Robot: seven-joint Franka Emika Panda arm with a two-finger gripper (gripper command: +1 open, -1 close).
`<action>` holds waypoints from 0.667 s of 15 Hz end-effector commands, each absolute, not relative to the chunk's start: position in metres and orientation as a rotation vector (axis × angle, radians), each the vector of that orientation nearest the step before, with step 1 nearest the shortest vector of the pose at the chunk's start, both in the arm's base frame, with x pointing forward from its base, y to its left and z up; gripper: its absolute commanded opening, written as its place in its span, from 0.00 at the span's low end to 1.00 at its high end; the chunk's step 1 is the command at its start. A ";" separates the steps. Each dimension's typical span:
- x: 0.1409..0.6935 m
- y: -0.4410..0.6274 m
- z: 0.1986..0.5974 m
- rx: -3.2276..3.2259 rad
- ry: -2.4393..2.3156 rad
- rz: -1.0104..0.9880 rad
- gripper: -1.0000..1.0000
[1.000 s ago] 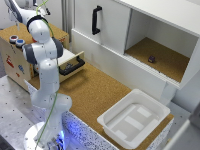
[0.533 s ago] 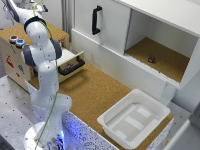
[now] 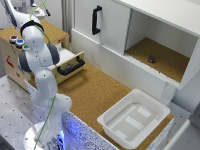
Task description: Switch off the green light
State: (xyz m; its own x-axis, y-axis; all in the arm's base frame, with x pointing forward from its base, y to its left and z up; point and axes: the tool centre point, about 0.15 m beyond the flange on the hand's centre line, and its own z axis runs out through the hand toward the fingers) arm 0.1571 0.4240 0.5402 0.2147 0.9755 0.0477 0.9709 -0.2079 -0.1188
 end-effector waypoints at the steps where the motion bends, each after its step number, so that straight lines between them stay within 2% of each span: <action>1: 0.154 0.409 0.499 -2.257 -1.836 -0.090 0.00; 10: 0.149 0.439 0.470 -2.197 -1.932 -0.004 0.00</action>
